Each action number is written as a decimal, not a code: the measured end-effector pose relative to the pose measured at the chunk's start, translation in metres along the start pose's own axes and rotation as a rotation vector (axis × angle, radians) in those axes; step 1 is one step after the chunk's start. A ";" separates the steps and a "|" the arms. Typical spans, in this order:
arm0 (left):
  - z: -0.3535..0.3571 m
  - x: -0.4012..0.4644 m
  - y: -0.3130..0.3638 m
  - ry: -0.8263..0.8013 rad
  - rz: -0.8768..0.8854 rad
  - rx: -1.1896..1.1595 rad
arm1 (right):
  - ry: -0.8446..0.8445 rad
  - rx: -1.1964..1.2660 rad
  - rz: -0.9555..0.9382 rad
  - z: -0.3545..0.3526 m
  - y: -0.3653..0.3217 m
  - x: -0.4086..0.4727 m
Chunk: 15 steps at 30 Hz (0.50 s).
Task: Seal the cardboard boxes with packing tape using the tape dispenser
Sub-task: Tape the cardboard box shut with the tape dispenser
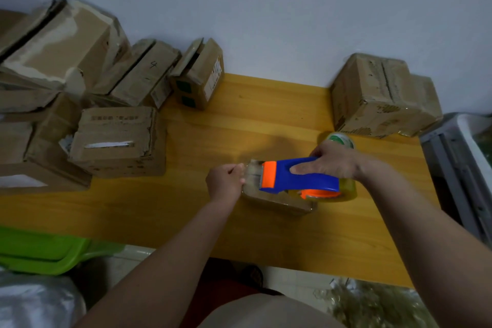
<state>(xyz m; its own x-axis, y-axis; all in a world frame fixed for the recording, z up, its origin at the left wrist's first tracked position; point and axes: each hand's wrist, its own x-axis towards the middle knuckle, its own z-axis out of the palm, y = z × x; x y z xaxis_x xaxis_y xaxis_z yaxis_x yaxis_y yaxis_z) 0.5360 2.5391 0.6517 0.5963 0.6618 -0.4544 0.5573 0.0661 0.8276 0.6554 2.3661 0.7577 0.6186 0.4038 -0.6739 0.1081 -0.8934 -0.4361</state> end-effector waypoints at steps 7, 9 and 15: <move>0.006 0.005 -0.002 0.032 0.074 0.218 | 0.054 -0.082 0.047 0.002 -0.012 0.007; 0.007 0.007 -0.006 0.023 0.066 0.268 | 0.065 -0.100 0.069 0.004 -0.015 0.009; 0.012 0.011 -0.025 -0.022 0.107 0.375 | 0.078 -0.118 0.094 0.008 -0.020 0.015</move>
<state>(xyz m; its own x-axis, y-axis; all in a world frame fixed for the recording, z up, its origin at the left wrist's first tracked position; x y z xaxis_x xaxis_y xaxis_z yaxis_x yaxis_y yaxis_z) 0.5359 2.5357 0.6218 0.6724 0.6339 -0.3822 0.6613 -0.2825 0.6949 0.6565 2.3919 0.7520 0.6881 0.3052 -0.6583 0.1347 -0.9452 -0.2975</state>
